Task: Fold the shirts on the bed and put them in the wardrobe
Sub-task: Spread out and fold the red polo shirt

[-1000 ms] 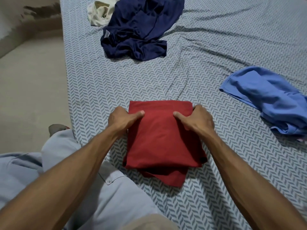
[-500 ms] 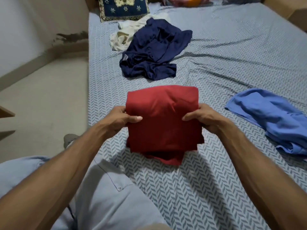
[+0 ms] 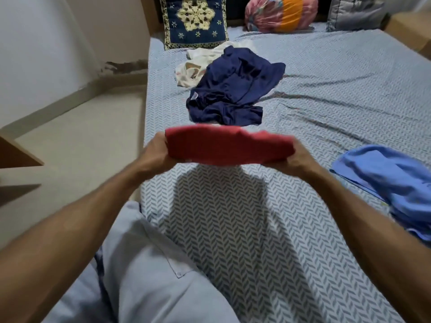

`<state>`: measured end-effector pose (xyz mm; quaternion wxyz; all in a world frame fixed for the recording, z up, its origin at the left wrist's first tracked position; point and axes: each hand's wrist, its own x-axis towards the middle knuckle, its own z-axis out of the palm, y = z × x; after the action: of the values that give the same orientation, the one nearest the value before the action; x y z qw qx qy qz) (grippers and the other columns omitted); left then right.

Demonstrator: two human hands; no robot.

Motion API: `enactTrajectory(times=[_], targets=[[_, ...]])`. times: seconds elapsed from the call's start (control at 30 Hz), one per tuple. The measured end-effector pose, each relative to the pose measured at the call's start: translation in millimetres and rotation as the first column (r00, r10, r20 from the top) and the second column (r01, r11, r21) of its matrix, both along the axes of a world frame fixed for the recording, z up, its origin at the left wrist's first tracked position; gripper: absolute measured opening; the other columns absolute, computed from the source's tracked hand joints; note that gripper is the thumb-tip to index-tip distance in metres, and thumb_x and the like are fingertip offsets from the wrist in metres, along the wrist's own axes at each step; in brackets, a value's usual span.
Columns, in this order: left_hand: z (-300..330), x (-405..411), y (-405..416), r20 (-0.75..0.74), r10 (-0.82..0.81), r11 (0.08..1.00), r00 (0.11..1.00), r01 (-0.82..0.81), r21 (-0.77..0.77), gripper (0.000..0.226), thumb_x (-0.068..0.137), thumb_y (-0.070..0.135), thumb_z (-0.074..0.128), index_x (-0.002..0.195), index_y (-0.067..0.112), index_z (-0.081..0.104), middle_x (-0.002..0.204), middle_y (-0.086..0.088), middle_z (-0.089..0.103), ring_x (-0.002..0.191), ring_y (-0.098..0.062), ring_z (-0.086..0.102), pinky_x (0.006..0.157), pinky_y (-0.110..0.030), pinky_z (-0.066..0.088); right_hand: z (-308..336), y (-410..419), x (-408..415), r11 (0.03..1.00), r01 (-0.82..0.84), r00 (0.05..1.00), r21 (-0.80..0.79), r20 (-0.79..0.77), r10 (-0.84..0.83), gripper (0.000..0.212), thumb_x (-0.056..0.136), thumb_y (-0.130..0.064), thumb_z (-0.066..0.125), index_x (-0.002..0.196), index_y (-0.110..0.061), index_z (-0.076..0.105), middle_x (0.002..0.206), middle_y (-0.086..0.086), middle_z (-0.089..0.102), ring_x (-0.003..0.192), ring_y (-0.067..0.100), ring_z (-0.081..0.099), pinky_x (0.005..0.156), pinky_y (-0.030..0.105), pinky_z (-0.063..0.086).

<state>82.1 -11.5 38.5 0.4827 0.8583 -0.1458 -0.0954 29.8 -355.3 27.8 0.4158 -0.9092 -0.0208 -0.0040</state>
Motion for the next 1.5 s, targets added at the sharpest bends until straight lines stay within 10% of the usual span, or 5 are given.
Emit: enactTrajectory(times=[0.17,0.53,0.7,0.9,1.5], targets=[[-108.9,-53.3,-2.1,-0.135,0.287,0.925,0.949,-0.237,0.297,0.037,0.088,0.002,0.069,0.122,0.017,0.069,0.120,0.005,0.069,0.113,-0.009,0.063,0.095,-0.013,0.046,-97.6,-2.6,-63.1,0.987,-0.156,0.979,-0.021,-0.136,0.152,0.062,0.057,-0.036,0.078,0.115,-0.014,0.073,0.108,-0.007,0.070,0.100,-0.009,0.063,0.089,0.017,0.049],[-148.2,-85.5,42.6,0.216,-0.644,0.625,0.734,0.341,0.703,0.033,0.078,0.015,0.071,0.103,0.038,0.068,0.147,0.016,0.053,0.142,-0.012,0.044,0.103,-0.042,0.031,-154.8,-11.9,-121.7,0.664,-0.416,0.838,-0.621,0.021,0.545,0.057,0.083,-0.030,0.056,0.140,-0.028,0.052,0.163,-0.003,0.033,0.153,0.016,0.022,0.119,0.042,0.019],[-119.5,-83.3,19.8,0.289,-0.218,0.934,0.932,0.114,0.338,0.031,0.076,0.003,0.059,0.093,0.019,0.080,0.106,0.003,0.077,0.100,-0.014,0.069,0.094,-0.030,0.050,-122.5,4.1,-90.0,0.946,-0.117,0.939,-0.302,0.277,0.204,0.041,0.079,-0.015,0.049,0.114,-0.018,0.070,0.123,0.001,0.071,0.115,0.025,0.067,0.094,0.039,0.050],[-91.4,-16.8,-27.7,-0.328,0.429,0.884,0.842,-0.466,-0.042,0.011,0.092,0.009,0.063,0.089,0.013,0.073,0.080,-0.005,0.073,0.070,-0.016,0.067,0.071,-0.032,0.056,-85.3,52.1,18.3,0.950,0.253,0.931,-0.180,-0.220,-0.290,0.035,0.087,-0.050,0.065,0.101,-0.019,0.074,0.098,-0.002,0.075,0.094,0.019,0.068,0.091,0.034,0.052],[-86.2,32.7,-55.9,-0.035,0.114,0.947,0.993,-0.098,0.305,0.017,0.079,0.010,0.073,0.091,0.022,0.078,0.083,0.010,0.073,0.081,-0.002,0.067,0.069,-0.010,0.046,-68.2,47.7,73.9,0.884,0.454,0.712,0.112,-0.642,-0.284,0.007,0.076,-0.008,0.058,0.076,-0.015,0.058,0.063,0.002,0.053,0.062,0.015,0.053,0.060,0.027,0.045]])
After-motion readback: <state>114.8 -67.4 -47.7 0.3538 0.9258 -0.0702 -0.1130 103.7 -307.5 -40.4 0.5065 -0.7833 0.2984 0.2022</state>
